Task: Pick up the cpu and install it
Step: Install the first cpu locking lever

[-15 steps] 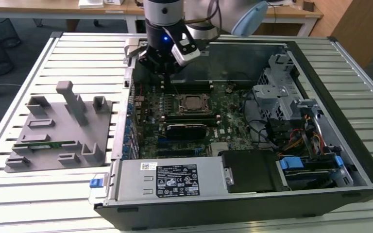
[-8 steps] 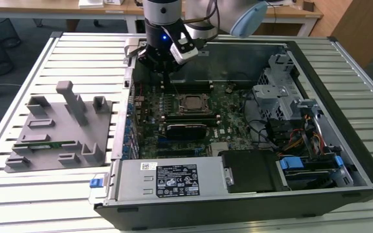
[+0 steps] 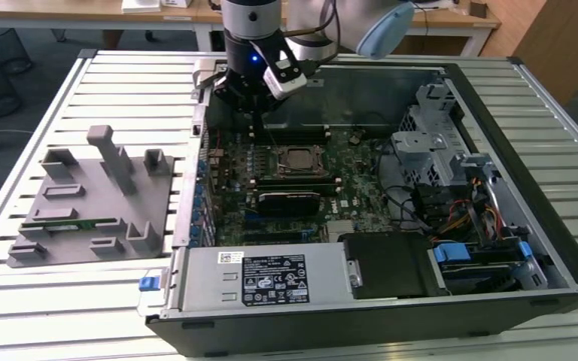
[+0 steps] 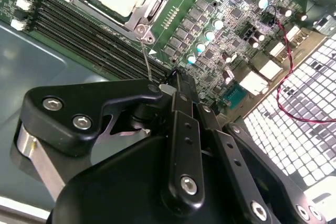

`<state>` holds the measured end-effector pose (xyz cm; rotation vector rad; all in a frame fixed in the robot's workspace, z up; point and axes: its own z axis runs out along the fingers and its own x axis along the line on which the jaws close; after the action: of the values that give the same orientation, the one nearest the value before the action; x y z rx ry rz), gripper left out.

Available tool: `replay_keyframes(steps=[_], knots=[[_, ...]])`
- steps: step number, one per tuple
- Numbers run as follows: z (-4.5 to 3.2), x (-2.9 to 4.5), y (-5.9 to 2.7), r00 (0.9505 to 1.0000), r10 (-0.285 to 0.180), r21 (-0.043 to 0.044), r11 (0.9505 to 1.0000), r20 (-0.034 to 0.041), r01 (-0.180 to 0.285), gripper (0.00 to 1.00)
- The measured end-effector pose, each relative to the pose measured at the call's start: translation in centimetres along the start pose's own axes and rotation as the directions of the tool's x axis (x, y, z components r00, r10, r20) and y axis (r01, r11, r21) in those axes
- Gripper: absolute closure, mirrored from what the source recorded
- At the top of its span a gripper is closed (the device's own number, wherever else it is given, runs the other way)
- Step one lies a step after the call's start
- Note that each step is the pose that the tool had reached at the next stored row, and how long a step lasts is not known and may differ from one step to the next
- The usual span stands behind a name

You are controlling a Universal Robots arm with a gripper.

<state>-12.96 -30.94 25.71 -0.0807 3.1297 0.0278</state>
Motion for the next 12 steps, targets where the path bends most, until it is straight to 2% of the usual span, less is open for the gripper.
replay_keyframes(steps=[6,12], knots=[[0.01,-0.53,-0.01,1.0000,0.000,0.0000,1.0000,-0.0002,0.000,0.89],[0.02,-1.78,-0.07,1.0000,0.000,0.0000,1.0000,-0.0004,0.000,0.89]])
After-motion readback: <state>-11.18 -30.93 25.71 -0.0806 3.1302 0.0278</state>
